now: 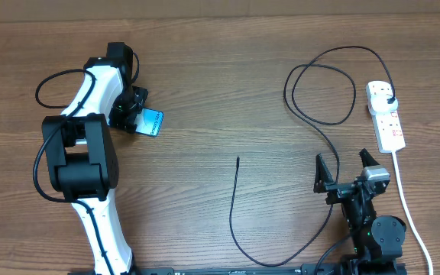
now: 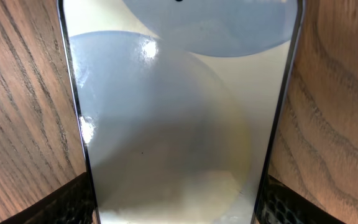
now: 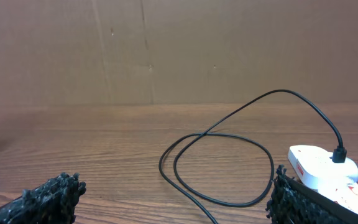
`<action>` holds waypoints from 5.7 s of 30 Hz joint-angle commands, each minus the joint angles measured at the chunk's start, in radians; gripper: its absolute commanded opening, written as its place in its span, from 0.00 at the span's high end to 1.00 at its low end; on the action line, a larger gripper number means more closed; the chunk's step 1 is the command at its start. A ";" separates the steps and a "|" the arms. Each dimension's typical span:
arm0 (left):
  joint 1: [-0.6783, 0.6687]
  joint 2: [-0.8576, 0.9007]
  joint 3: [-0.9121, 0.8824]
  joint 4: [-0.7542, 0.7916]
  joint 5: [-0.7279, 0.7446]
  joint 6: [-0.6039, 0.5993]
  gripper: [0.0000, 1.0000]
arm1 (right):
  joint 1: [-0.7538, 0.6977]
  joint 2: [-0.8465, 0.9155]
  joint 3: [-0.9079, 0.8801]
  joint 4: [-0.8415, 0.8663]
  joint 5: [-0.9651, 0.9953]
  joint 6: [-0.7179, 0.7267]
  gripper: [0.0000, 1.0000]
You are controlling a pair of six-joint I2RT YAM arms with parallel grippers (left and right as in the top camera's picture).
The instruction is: Plug charger to phone and switch on socket
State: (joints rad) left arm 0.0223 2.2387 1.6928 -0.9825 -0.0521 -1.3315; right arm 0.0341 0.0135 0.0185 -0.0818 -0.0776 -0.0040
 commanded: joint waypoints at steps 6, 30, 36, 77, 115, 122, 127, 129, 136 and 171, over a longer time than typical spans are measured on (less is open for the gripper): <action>0.010 0.063 -0.048 0.019 0.019 -0.007 0.96 | -0.003 -0.011 -0.011 0.003 0.006 -0.003 0.00; 0.010 0.050 0.126 -0.031 0.027 0.057 0.96 | -0.003 -0.011 -0.011 0.003 0.006 -0.003 0.00; 0.010 0.050 0.210 -0.083 0.027 0.072 0.96 | -0.003 -0.011 -0.011 0.003 0.006 -0.003 0.00; -0.029 0.050 0.406 -0.136 1.311 0.162 0.96 | -0.003 -0.011 -0.011 0.003 0.006 -0.003 0.00; -0.038 0.050 0.406 -0.135 1.410 0.181 0.96 | -0.003 -0.011 -0.011 0.003 0.006 -0.003 0.00; -0.039 0.050 0.406 -0.136 1.411 0.191 0.96 | -0.003 -0.011 -0.011 0.003 0.006 -0.003 0.00; -0.038 0.050 0.406 -0.136 1.415 0.191 0.96 | -0.003 -0.011 -0.011 0.003 0.006 -0.003 0.00; -0.039 0.050 0.406 -0.136 1.414 0.191 0.96 | -0.003 -0.011 -0.011 0.003 0.006 -0.003 0.00; -0.039 0.050 0.406 -0.135 1.412 0.191 0.96 | -0.003 -0.011 -0.011 0.003 0.006 -0.003 0.00; -0.191 0.050 0.406 -0.169 0.707 0.314 0.96 | -0.003 -0.011 -0.010 0.283 -0.066 0.092 0.00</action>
State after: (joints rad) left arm -0.1707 2.2894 2.0674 -1.1522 0.6716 -1.0389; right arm 0.0341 0.0132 0.0185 0.1341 -0.1261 0.0147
